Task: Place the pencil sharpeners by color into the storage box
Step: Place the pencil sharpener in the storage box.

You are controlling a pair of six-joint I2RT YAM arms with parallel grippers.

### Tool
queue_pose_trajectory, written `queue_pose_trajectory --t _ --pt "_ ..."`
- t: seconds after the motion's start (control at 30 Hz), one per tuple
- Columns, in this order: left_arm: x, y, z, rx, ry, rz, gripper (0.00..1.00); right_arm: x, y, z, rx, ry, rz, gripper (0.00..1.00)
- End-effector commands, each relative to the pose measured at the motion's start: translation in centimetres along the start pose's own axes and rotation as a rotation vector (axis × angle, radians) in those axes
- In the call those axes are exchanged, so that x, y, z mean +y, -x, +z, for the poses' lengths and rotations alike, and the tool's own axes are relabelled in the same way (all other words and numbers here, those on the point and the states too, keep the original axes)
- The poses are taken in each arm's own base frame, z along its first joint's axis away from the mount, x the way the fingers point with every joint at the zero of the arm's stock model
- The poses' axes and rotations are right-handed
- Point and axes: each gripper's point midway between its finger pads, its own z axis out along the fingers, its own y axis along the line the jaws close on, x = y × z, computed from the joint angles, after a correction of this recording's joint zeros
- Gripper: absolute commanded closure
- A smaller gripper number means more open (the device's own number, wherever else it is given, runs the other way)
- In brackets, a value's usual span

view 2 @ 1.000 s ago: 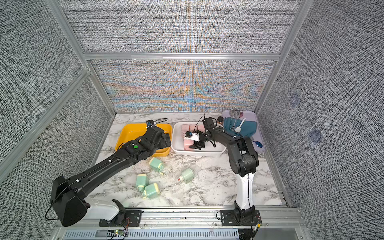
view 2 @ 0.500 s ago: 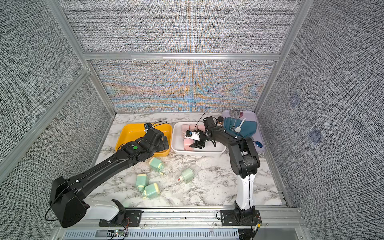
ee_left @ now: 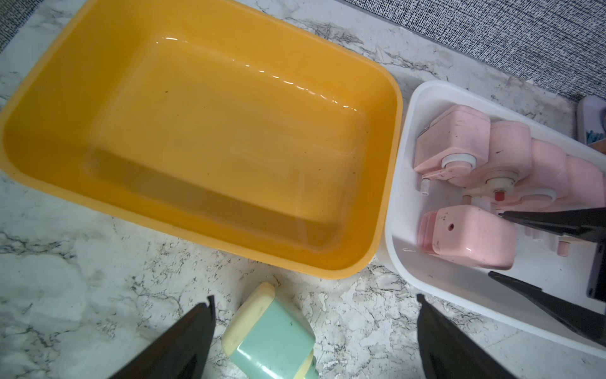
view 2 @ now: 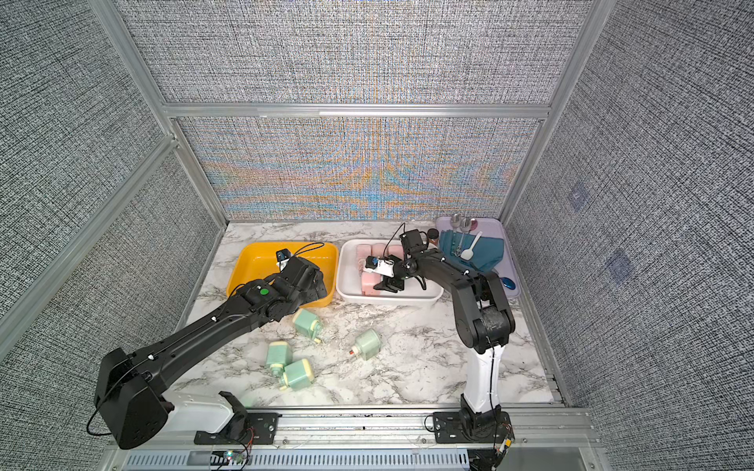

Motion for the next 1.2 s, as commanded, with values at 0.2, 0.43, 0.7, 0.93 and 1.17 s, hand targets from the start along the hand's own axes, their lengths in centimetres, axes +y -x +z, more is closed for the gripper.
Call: queue_pose_trajectory --t 0.2,0.43,0.7,0.93,1.17 --pt "0.6 -1.0 0.1 0.041 0.014 -0.020 0.00 -0.6 -0.2 -0.2 0.020 -0.048 0.078 0.34" --pt "0.8 -2.0 0.2 0.087 0.020 -0.059 0.00 -0.4 1.1 -1.1 -0.009 -0.058 0.084 0.31" --pt "2.1 -3.4 0.2 0.132 0.067 -0.108 0.00 0.4 4.1 -3.7 -0.099 -0.083 0.050 0.26" --pt "3.3 -3.7 0.3 0.134 0.127 -0.095 0.00 0.7 7.5 -7.4 -0.252 -0.226 0.022 0.01" --pt "2.7 -4.8 1.2 0.147 0.067 -0.125 0.00 0.5 10.8 -12.1 -0.450 -0.436 0.150 0.01"
